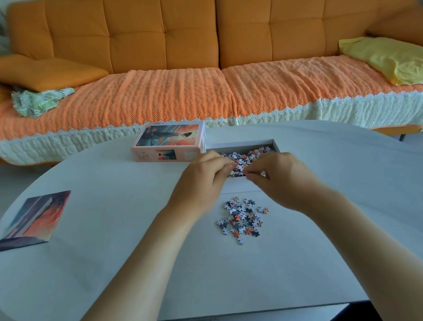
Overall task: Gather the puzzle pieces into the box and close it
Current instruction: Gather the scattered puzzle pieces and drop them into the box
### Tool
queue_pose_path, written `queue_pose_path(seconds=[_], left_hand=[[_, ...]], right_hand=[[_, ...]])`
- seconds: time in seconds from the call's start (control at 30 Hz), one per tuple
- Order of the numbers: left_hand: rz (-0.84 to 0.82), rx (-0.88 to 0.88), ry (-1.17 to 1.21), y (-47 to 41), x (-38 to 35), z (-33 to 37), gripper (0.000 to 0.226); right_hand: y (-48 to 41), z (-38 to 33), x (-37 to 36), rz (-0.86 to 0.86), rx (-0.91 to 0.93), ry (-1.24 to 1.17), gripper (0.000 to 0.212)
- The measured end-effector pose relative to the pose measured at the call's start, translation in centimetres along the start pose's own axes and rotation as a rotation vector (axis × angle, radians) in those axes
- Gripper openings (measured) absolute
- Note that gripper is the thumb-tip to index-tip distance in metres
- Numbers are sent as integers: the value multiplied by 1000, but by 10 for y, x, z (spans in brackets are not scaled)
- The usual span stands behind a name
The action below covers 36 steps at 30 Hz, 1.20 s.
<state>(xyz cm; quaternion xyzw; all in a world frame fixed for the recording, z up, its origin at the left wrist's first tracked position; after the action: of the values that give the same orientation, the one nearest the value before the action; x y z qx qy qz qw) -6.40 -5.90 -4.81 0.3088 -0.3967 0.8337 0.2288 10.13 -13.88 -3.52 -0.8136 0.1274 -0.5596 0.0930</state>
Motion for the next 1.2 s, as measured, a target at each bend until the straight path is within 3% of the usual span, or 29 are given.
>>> queue_pose_path(seconds=[0.13,0.27,0.4,0.53,0.6,0.67,0.83,1.2], left_hand=[[-273,81,-41,26,-6,5,27],[-572,80,-277,49,-22,-3,79],[-514,82,-172,50,-21,0,74],[-612,178,-140,51,-11,0,95],[-645,166,-178,51,-12,0,98],[-642,170,-176,47,-16,1,91],[-575,198,-87,39,-18,5,41],[-428,258,-45,33,-16,13,19]], right_hand=[[14,-5,2,-103,34,32,22],[30,-10,-2,-296,23,159,30],[37,-5,2,-384,-75,119,43],[45,-2,-1,-524,-206,138,85],[46,-7,-9,-545,-210,131,89],[41,-13,-16,-528,-206,60,81],[30,-21,-22,-463,-285,-80,52],[22,-22,-25,-395,-313,-109,24]])
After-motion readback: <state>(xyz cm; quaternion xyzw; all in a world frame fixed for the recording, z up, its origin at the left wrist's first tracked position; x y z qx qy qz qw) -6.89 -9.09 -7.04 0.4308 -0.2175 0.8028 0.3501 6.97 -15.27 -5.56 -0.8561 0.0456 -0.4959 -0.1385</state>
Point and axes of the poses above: each hand's wrist, its own y-axis away from the middle knuckle, its own x-axis out of the back of the hand, z = x × y, the point moved 2 cm from there along -y, towards the middle knuckle, and after that the axes turned 3 degrees about -x, right-handed, at the moved point
